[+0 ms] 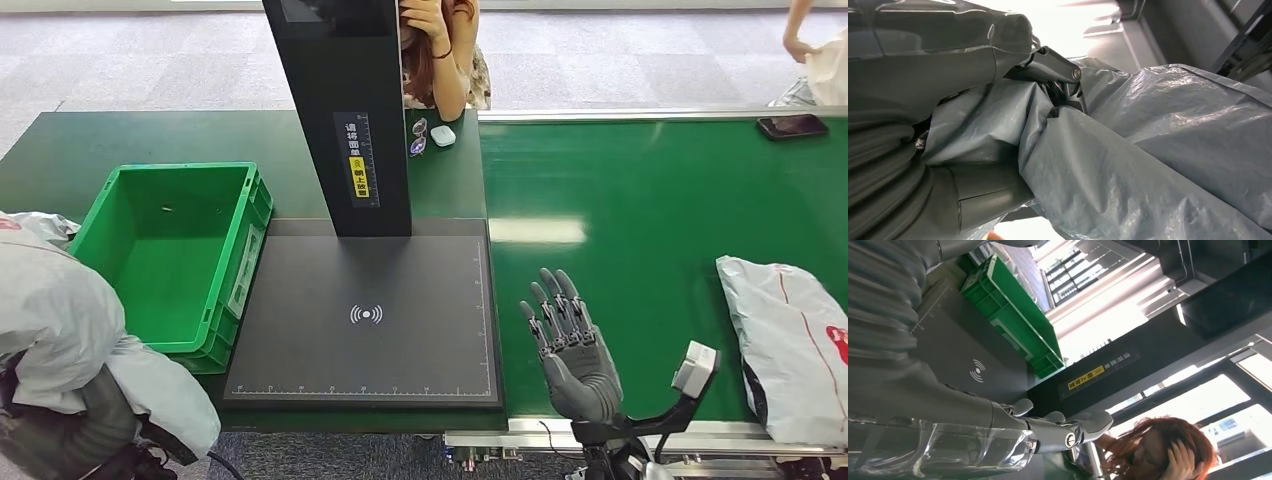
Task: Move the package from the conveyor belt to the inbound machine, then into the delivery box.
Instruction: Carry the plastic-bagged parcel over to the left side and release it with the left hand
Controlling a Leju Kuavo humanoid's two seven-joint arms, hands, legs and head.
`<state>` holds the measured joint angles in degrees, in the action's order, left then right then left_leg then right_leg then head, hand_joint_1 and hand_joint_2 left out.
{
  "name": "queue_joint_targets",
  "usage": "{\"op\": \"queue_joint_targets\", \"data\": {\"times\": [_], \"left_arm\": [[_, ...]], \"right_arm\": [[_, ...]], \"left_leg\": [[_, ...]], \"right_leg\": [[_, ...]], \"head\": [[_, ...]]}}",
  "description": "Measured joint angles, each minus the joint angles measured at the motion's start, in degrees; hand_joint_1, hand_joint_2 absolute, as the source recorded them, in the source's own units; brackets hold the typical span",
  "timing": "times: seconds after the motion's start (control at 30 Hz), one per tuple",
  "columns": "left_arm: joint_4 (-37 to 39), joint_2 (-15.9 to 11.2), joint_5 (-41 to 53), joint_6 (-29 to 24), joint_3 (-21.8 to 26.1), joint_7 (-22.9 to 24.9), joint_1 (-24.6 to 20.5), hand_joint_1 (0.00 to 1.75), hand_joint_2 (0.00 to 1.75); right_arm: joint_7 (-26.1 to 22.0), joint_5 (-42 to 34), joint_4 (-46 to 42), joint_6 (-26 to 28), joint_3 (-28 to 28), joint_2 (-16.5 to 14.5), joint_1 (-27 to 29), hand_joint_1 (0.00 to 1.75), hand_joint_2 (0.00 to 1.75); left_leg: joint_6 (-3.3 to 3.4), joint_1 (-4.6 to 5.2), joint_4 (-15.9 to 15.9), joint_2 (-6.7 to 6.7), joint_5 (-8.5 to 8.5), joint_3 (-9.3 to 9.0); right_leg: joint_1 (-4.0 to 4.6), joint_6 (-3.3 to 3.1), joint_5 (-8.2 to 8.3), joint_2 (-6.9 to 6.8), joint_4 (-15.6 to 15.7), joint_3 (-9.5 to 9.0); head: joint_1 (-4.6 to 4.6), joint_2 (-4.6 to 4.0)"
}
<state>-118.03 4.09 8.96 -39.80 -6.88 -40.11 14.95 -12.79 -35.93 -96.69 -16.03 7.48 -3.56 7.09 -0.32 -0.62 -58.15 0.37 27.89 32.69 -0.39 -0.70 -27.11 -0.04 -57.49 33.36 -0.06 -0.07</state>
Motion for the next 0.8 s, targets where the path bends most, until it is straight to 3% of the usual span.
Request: {"op": "queue_joint_targets", "data": {"times": [0.13, 0.27, 0.5, 0.63, 0.8], "left_arm": [[-0.49, -0.09, 1.51, 0.27, 3.04, 2.61, -2.25, 1.75, 1.75], [1.85, -1.47, 4.11, 2.8, 6.51, 9.54, -8.03, 1.75, 1.75], [15.07, -5.52, 11.42, 9.09, 11.22, 21.18, -23.12, 1.75, 1.75], [21.27, -6.94, 14.17, 10.56, 11.86, 23.92, -28.16, 1.75, 1.75], [32.11, -9.29, 20.64, 14.74, 11.49, 30.59, -35.78, 1.73, 1.75]], "right_arm": [[0.06, -0.18, 0.68, -1.34, 0.05, -0.02, -0.44, 0.0, 1.75], [0.14, -0.32, 1.5, -2.57, 0.16, -0.13, -1.26, 0.0, 1.75], [0.26, -0.88, 3.45, -3.19, 0.38, -0.17, -3.58, 0.0, 1.75], [0.66, -0.94, 3.8, -3.19, 0.38, -0.2, -3.73, 0.0, 1.75], [1.01, -0.74, 3.79, -3.2, 0.35, -0.35, -3.68, 0.0, 1.75]], "left_leg": [[-0.02, 0.0, 0.0, -0.05, -0.03, -0.01], [-0.05, 0.0, 0.0, -0.1, -0.1, -0.03], [-0.08, -0.01, 0.0, -0.14, -0.29, -0.02], [-0.08, 0.0, -0.02, -0.13, -0.29, -0.01], [-0.09, 0.0, -0.03, -0.15, -0.3, 0.02]], "right_leg": [[0.0, -0.01, 0.01, -0.05, 0.0, -0.01], [0.01, -0.04, 0.04, -0.11, -0.01, -0.03], [0.01, -0.13, 0.2, -0.15, -0.04, -0.03], [0.01, -0.16, 0.24, -0.14, -0.04, 0.01], [0.01, -0.17, 0.24, -0.15, -0.03, 0.06]], "head": [[0.0, 0.0], [0.0, 0.0], [0.0, 0.0], [0.01, 0.0], [0.0, 0.0]]}}
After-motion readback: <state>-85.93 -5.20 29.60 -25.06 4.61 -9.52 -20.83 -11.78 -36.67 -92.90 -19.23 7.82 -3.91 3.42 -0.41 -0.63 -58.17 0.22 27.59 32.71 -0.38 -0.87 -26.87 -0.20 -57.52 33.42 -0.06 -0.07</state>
